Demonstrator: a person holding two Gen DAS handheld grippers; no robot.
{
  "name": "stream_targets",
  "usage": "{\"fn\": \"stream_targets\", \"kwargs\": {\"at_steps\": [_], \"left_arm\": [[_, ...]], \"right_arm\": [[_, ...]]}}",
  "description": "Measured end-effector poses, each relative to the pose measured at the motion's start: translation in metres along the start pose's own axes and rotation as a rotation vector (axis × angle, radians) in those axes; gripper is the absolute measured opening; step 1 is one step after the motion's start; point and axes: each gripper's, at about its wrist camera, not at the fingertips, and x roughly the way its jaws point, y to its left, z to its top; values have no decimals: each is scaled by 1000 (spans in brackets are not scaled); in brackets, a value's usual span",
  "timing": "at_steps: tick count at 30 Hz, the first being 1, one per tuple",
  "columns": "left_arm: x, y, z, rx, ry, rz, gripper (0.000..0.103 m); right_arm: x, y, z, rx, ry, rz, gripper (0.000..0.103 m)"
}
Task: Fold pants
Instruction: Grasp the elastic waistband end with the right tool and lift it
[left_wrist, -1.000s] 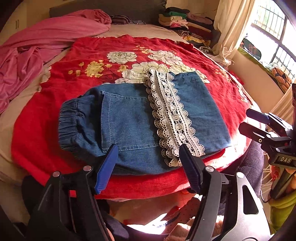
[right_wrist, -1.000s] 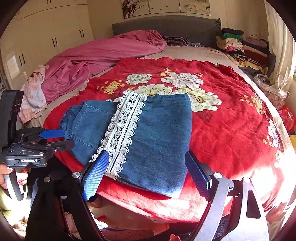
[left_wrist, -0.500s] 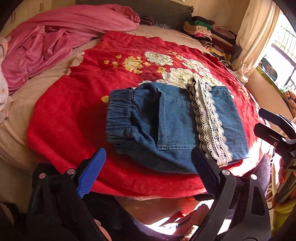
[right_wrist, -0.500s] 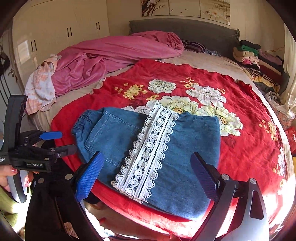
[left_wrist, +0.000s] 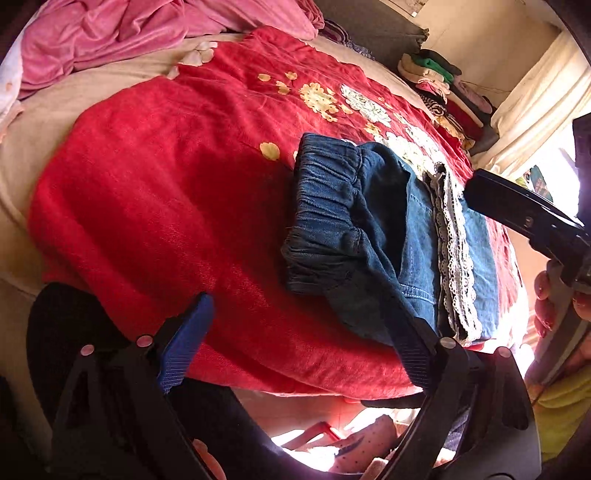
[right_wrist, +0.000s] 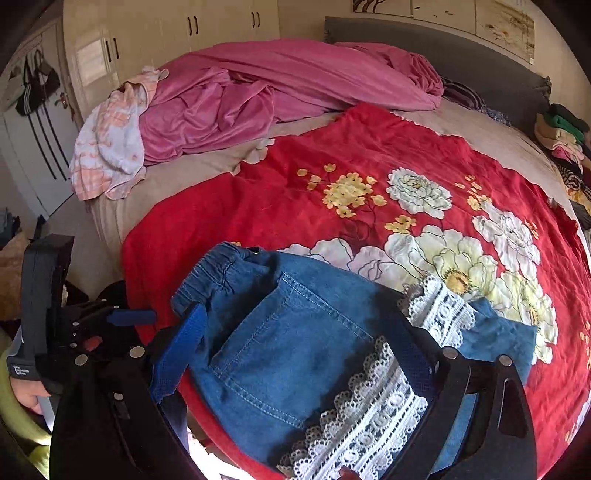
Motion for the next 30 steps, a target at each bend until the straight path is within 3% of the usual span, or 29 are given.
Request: {"fn": "stream_targets", "kwargs": {"at_steps": [5, 13, 14, 15, 18, 24, 30], "left_arm": [[9, -2, 2, -7, -2, -32, 60], [13, -5, -1, 9, 0, -17, 59], [14, -5, -1, 10, 1, -15, 59], [13, -5, -2, 10, 2, -16, 59], [9, -5, 0, 6, 7, -29, 62], [2, -20, 12, 33, -5, -91, 77], [15, -60, 29, 62, 54, -251, 79]], "right_arm": [[41, 6, 22, -24, 74, 44, 95], [106, 22, 29, -91, 193, 148, 92], [116, 22, 26, -92, 218, 173, 64], [121, 21, 23, -85, 228, 179, 52], [104, 10, 23, -39, 179, 237, 39], [32, -35, 21, 88, -13, 403, 37], [-22, -92, 10, 175, -141, 431, 35]]}}
